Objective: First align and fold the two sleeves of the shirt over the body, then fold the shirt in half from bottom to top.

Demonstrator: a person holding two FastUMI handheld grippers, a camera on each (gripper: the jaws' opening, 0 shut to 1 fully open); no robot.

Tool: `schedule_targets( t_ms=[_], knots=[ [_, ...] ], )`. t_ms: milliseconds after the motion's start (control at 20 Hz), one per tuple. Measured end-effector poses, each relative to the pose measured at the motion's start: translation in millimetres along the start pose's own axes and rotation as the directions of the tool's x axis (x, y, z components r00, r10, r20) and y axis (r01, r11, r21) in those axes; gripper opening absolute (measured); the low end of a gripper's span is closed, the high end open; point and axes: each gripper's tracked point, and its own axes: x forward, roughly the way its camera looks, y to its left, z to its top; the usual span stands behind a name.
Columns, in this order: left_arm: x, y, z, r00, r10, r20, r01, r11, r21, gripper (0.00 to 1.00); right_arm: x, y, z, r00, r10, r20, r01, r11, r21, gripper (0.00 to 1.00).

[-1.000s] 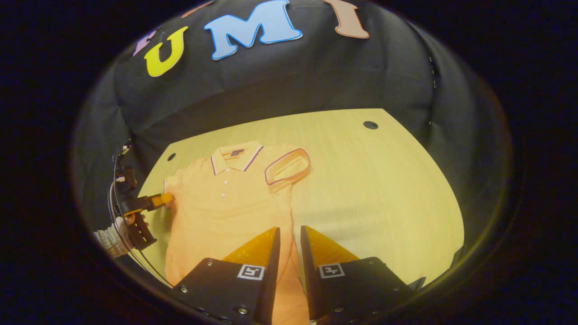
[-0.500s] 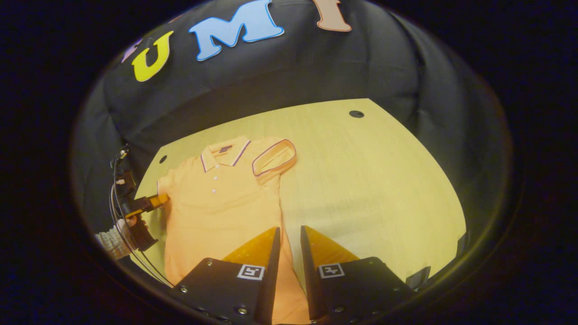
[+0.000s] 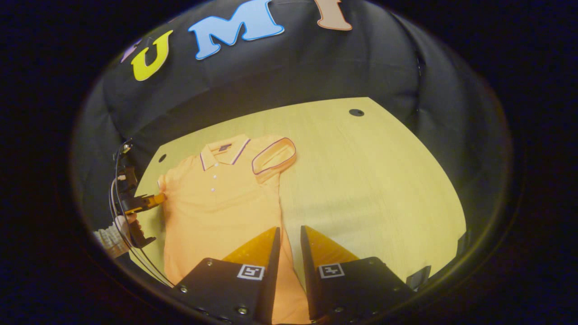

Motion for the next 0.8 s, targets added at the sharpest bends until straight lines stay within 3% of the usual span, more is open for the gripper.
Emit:
schedule_targets(
  t_ms=[300, 600, 800],
  knots=[
    [-7, -20, 19, 0.999, -0.034, 0.028, 0.031, 0.996, 0.089, 0.07, 2, 3, -1, 1.000, 0.003, -0.010, -0.003, 1.000, 0.002, 0.29],
    [-38, -110, 62, 0.973, -0.195, 0.120, 0.160, 0.953, 0.256, 0.07, 0, 4, -5, 1.000, 0.007, -0.023, -0.007, 1.000, 0.008, 0.29],
    [-53, -165, 62, 0.958, -0.262, 0.113, 0.215, 0.922, 0.321, 0.07, -4, 1, -6, 1.000, 0.001, -0.019, -0.001, 1.000, 0.021, 0.29]
  ],
)
